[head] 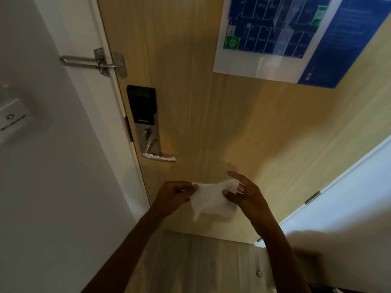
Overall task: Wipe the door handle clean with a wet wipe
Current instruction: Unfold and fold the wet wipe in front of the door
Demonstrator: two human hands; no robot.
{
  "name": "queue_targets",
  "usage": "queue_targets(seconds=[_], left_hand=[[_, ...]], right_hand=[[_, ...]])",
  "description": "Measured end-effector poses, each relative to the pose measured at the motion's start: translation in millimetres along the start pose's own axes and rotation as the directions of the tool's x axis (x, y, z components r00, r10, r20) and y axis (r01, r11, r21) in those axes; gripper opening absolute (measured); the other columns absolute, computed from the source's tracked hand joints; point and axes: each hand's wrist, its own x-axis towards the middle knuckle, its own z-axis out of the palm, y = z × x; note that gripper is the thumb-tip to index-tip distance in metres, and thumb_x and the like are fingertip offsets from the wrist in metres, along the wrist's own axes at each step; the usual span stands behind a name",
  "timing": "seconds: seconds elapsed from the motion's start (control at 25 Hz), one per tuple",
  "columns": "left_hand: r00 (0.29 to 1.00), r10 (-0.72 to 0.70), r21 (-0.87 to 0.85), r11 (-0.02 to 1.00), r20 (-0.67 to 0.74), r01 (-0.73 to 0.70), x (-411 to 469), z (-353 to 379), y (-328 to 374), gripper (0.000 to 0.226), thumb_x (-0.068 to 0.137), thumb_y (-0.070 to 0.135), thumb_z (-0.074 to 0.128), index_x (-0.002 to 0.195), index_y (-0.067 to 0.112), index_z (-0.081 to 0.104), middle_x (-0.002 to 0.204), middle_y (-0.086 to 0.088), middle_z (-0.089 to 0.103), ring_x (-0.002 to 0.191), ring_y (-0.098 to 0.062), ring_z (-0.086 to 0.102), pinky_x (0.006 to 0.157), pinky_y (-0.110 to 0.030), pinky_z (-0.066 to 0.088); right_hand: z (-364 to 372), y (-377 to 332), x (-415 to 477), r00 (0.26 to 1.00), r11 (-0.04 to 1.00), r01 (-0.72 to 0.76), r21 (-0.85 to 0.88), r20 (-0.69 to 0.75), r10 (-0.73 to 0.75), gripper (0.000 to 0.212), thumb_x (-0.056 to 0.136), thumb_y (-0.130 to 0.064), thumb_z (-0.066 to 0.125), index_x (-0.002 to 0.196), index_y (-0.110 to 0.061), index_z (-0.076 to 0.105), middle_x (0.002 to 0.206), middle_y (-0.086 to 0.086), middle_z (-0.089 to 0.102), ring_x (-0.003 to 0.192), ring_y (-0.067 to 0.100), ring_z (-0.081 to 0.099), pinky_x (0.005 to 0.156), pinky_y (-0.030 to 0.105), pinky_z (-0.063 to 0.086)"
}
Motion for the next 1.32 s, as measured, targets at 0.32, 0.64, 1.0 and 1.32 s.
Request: queue_targets(seconds=[0.32,0.64,1.0,1.32], left_hand=[[0.993,-0.022,-0.062,0.998,-0.114,0.015,-27.6,9.4,10.2,0.025,0.092,0.041,0.053,0.11,0.028,0.064,0.115,-0.002,0.068,0.106,-0.02,0.066,0.085,-0.04,0.059],[0.989,0.038,0.112,0.993,-0.14,-0.022,-44.0,-19.3,42.0,0.031,0.093,0.049,0.047,0.116,0.034,0.058,0.12,-0.002,0.063,0.109,-0.023,0.062,0.096,-0.05,0.051],[0.991,0.078,-0.051,0.995,-0.11,-0.084,-27.3,-70.2,37.9,0.027,0.085,0.049,0.054,0.109,0.041,0.065,0.105,0.014,0.071,0.096,-0.006,0.068,0.072,-0.023,0.058],[0.999,-0.001,-0.012,1.0,-0.04,0.0,16.7,-122.4,-0.1,0.026,0.08,0.02,0.072,0.105,0.021,0.065,0.099,0.005,0.071,0.084,-0.007,0.071,0.062,-0.029,0.06]], right_hand=[[-3.3,7.8,-12.1,0.977,0.982,-0.173,0.077,0.137,0.161,0.07,0.059,-0.061,0.074,0.122,-0.032,0.063,0.122,0.004,0.069,0.103,0.016,0.069,0.09,0.037,0.055],[42.3,1.6,-6.2,0.882,0.842,-0.442,0.309,0.323,0.345,0.053,0.078,-0.045,0.065,0.117,-0.01,0.068,0.118,0.013,0.071,0.111,0.032,0.065,0.101,0.049,0.048],[83.8,-27.1,17.7,0.971,0.894,-0.207,0.397,0.198,0.137,0.034,0.095,-0.027,0.055,0.125,-0.012,0.062,0.124,0.009,0.068,0.115,0.025,0.064,0.098,0.042,0.05],[130.6,-27.5,38.4,0.992,0.991,-0.098,0.086,-0.076,0.105,0.03,0.092,-0.041,0.06,0.115,-0.024,0.068,0.113,0.003,0.071,0.104,0.024,0.066,0.096,0.052,0.053]])
